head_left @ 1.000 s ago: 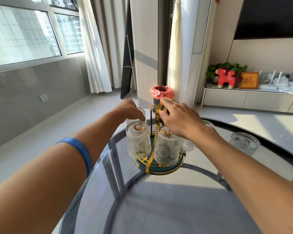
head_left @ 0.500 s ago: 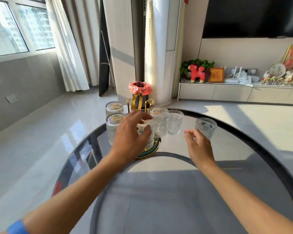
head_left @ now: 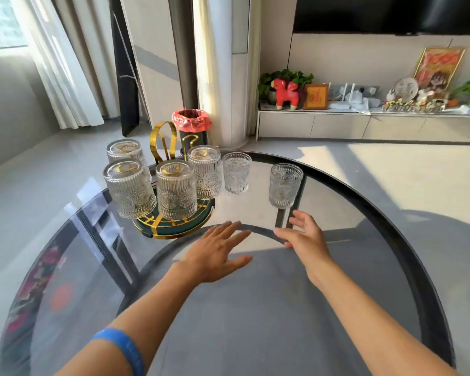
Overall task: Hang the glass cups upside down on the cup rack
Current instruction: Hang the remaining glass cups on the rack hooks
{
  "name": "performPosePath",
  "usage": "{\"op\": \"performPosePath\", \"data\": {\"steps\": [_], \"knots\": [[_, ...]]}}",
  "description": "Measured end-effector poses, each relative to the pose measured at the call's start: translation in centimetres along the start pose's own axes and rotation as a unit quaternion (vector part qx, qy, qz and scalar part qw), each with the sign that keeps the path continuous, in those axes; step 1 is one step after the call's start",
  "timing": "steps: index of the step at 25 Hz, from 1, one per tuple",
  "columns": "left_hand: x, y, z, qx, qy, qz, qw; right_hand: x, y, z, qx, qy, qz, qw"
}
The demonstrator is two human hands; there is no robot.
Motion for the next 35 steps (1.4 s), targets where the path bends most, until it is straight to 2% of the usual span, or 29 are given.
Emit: {"op": "performPosePath", "data": {"steps": [5,11,15,19,22,25,28,29,31,33,35], "knots": [[0.8,0.8,-1.0,0.024,-0.018,0.018,0.999,0.7,5.9,-0.2,-0.006,-0.058,0.091,0.994],[0.6,0.9,-1.0,0.021,-0.036,0.044,0.998,1.7,10.1,-1.3,-0.013,-0.129,0.144,0.981],[0.7,0.6,-1.0,0.019,-0.038,0.043,0.998,2.3,9.6,-1.4,-0.008,-0.187,0.122,0.975],[0.0,0.3,-0.3,0.02,-0.018,0.025,0.999,2.7,7.1,-1.5,-0.014,-0.137,0.047,0.989],[-2.2,-0.2,2.5,0.074,0.029,0.008,0.997,1.7,4.8,-3.7,-0.06,-0.119,0.016,0.991],[-8.1,-2.5,6.5,0.192,-0.032,0.092,0.977,1.2,3.1,-9.2,-0.135,-0.086,-0.013,0.987],[-17.3,-5.3,7.1,0.259,-0.076,0.267,0.925,1.6,2.4,-16.1,-0.19,-0.036,-0.005,0.981],[-20.3,-5.8,5.7,0.24,-0.082,0.327,0.91,2.0,2.5,-18.3,-0.201,-0.028,0.011,0.979],[-25.5,-6.0,1.2,0.141,-0.089,0.407,0.898,3.4,2.9,-22.6,-0.224,-0.054,0.041,0.972],[-27.9,-4.5,-3.9,0.049,-0.067,0.372,0.925,5.1,3.4,-26.2,-0.261,-0.13,0.073,0.954],[-27.6,-2.7,-7.5,0.025,-0.017,0.273,0.962,7.0,4.2,-28.5,-0.275,-0.179,0.092,0.94]]}}
Point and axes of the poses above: each hand's wrist, its own y-axis towards the middle knuckle, its own x-axis out of the palm, z = x × y, the point moved 7 cm from there along y, towards the middle knuckle, and after that the axes turned 8 degrees about -y, right-handed, at the moved point
